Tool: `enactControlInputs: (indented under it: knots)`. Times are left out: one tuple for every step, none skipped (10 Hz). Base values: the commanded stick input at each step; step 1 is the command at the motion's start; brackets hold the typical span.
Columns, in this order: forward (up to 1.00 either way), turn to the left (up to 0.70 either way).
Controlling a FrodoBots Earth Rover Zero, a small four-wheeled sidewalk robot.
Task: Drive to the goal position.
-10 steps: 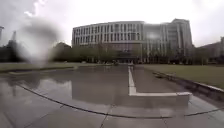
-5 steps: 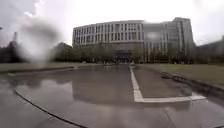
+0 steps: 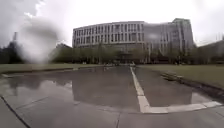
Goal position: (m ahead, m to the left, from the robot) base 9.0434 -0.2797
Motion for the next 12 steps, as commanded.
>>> enactControlInputs:
  knots:
    - [0.70,0.00]
    - [0.70,0.00]
    - [0.70,0.00]
    - [0.70,0.00]
    - [0.70,0.00]
    - [0.70,0.00]
    - [0.70,0.00]
    - [0.70,0.00]
    - [0.70,0.00]
    - [0.70,0.00]
    - [0.70,0.00]
    - [0.70,0.00]
